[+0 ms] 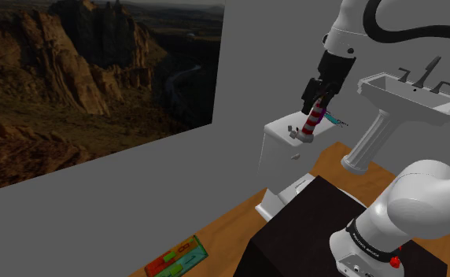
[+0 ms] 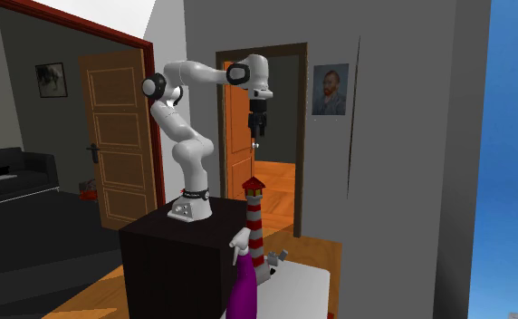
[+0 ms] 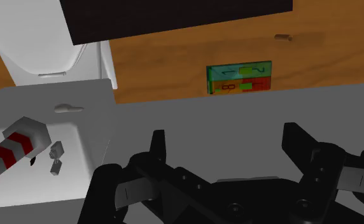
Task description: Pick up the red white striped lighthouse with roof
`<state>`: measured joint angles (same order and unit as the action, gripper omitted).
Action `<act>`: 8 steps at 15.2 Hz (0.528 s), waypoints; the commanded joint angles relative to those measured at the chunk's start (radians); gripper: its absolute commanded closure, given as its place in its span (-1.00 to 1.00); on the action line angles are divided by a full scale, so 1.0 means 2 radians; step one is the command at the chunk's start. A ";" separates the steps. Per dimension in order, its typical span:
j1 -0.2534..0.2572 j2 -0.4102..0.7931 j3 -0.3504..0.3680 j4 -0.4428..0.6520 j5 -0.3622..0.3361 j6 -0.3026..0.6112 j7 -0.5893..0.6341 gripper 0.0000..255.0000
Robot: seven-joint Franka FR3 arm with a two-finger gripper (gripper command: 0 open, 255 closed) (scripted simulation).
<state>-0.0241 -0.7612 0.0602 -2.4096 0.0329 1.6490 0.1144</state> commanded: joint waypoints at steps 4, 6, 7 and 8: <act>-0.013 -0.007 -0.022 -0.027 -0.030 0.036 -0.032 -1.00; -0.023 -0.009 -0.038 -0.042 -0.051 0.062 -0.053 -1.00; -0.028 -0.008 -0.046 -0.048 -0.061 0.076 -0.064 -1.00; -0.033 -0.007 -0.054 -0.054 -0.071 0.090 -0.074 -1.00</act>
<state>-0.0801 -0.7690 -0.0323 -2.4972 -0.0876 1.7986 -0.0127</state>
